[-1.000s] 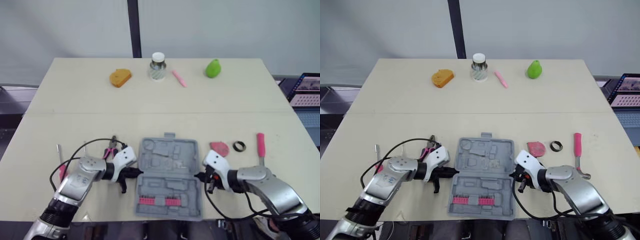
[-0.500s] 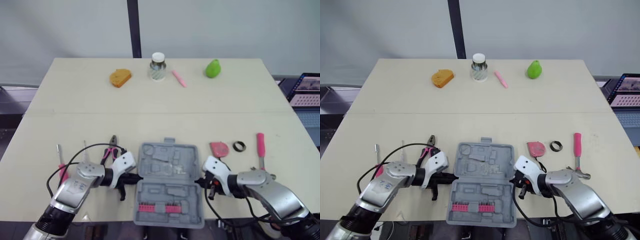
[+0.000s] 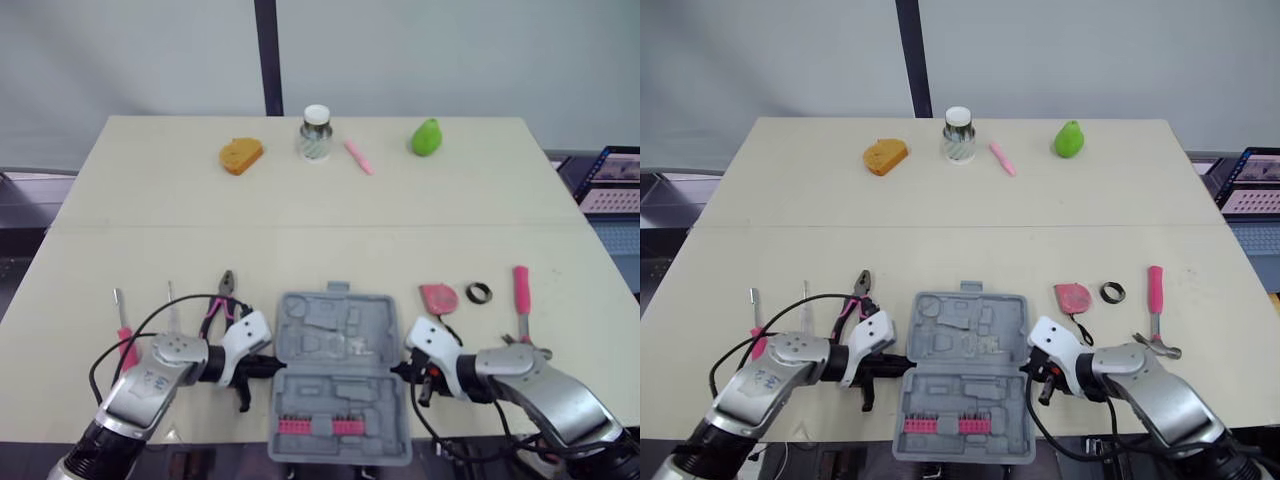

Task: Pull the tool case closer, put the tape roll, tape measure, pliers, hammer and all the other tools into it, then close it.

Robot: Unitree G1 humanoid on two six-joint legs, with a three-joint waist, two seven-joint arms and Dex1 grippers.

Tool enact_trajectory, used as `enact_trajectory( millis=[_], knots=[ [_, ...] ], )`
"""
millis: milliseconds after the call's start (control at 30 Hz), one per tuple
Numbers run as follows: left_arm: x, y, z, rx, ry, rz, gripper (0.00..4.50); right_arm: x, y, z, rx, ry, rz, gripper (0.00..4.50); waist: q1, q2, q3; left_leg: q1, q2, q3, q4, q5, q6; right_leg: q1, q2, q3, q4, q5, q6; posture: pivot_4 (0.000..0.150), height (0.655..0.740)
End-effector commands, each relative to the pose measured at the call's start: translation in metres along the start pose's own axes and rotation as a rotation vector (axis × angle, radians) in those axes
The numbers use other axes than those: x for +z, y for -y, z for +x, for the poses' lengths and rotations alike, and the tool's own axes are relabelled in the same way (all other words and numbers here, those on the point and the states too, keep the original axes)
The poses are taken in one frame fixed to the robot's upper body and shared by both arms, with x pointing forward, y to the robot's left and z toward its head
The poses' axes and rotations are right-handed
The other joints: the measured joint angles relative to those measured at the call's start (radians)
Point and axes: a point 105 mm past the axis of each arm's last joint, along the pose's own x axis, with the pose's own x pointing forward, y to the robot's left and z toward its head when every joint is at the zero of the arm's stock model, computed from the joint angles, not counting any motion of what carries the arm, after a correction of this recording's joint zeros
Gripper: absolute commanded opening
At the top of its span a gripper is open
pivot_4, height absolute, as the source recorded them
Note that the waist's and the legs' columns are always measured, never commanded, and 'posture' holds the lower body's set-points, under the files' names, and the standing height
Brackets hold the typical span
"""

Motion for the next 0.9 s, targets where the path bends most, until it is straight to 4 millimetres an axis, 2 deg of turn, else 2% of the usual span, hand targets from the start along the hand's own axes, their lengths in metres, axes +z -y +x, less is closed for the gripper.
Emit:
enact_trajectory(
  millis=[33,500,900],
  knots=[
    [0.009,0.015,0.004,-0.058,0.040,0.025,0.02,0.013,-0.021,0.002,0.099,0.051,-0.034,0.00,0.000,0.000,0.000,0.000,0.000,0.000,0.000,0.000,0.000,0.000,0.000,0.000,0.000,0.000,0.000,0.150,0.6950],
    [0.005,0.018,0.000,-0.052,0.030,0.016,0.02,0.012,-0.026,0.003,0.115,0.049,-0.023,0.00,0.000,0.000,0.000,0.000,0.000,0.000,0.000,0.000,0.000,0.000,0.000,0.000,0.000,0.000,0.000,0.150,0.6950],
    [0.000,0.002,-0.010,0.013,0.031,-0.015,0.02,0.004,-0.009,-0.002,0.060,0.025,-0.019,0.00,0.000,0.000,0.000,0.000,0.000,0.000,0.000,0.000,0.000,0.000,0.000,0.000,0.000,0.000,0.000,0.150,0.6950]
  ],
)
